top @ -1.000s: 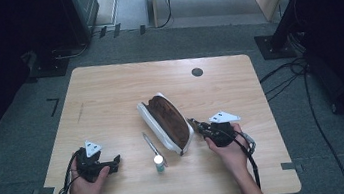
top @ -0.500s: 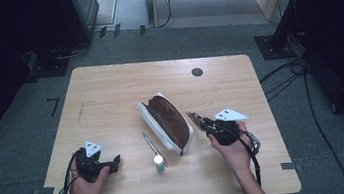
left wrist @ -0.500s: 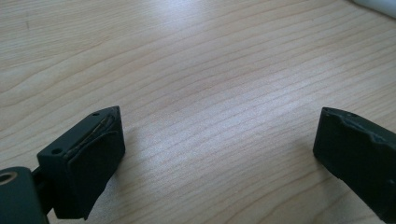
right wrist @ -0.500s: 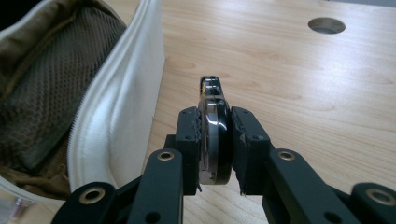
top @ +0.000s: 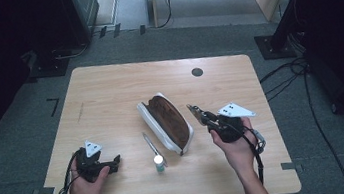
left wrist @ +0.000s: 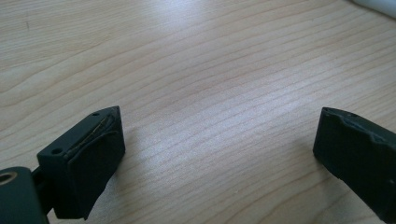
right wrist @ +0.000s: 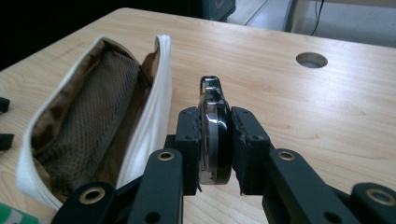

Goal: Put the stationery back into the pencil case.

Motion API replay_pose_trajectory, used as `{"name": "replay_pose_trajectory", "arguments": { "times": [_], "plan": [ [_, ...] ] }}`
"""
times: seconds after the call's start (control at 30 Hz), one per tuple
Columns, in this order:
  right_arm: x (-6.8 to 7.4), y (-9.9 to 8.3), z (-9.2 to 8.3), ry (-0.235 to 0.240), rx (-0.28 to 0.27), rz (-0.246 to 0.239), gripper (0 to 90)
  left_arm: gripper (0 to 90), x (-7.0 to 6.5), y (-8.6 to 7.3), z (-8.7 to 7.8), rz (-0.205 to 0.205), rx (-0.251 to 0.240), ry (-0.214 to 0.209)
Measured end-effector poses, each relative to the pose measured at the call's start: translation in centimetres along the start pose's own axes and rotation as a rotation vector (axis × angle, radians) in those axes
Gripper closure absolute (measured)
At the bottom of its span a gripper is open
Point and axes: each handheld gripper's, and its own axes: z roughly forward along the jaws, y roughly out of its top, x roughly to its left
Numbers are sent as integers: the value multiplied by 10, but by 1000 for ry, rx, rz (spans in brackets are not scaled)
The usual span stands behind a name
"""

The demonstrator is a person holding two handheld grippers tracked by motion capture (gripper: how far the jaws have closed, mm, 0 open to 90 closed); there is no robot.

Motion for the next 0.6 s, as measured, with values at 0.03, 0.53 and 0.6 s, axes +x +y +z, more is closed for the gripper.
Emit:
{"name": "replay_pose_trajectory", "arguments": {
  "times": [0.03, 0.53, 0.6],
  "plan": [
    [2, 4, -3, 2, -9, -5, 744, 22, 0, 0, 0, 0, 0, 0],
    [26, 28, -10, 43, -47, -40, 744, 22, 0, 0, 0, 0, 0, -1],
    [29, 29, -9, 51, -47, -39, 744, 22, 0, 0, 0, 1, 1, -1]
  ]
}}
